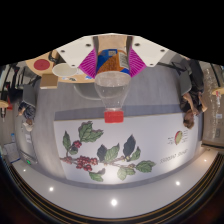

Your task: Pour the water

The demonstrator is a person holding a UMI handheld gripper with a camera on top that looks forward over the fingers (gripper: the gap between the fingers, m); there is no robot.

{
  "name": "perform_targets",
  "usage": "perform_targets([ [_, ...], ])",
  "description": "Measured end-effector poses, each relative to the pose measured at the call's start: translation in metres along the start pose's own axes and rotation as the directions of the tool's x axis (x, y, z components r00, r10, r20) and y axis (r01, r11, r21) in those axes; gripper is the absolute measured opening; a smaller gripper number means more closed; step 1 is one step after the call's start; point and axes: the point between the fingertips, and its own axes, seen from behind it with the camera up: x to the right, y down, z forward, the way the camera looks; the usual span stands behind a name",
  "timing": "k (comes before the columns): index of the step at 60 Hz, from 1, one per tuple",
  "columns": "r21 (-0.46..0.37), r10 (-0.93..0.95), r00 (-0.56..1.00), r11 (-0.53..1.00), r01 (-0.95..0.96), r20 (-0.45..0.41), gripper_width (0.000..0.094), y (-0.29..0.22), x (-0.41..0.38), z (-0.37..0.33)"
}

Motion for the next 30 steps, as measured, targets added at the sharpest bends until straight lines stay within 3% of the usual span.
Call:
perform_targets([
  [9,0.011,0.162,0.986,0.987,-0.163,0.036,0.0332,-0.01,-0.011,0.009],
  [14,0.02,0.415,0.908,0.909,-0.417,0.057,0.0332,-0.017,0.001,0.019],
  [18,-0.004,0.675,0.726,0.733,-0.681,0.129,0.0332,-0.015,0.025,0.04],
  [21,-0.037,0.826,0.551,0.558,-0.829,0.12,0.0336,-0.026,0.008,0.032],
  [30,-0.07,0.984,0.133,0.142,-0.987,0.118,0.0359,-0.031,0.018,0.045],
])
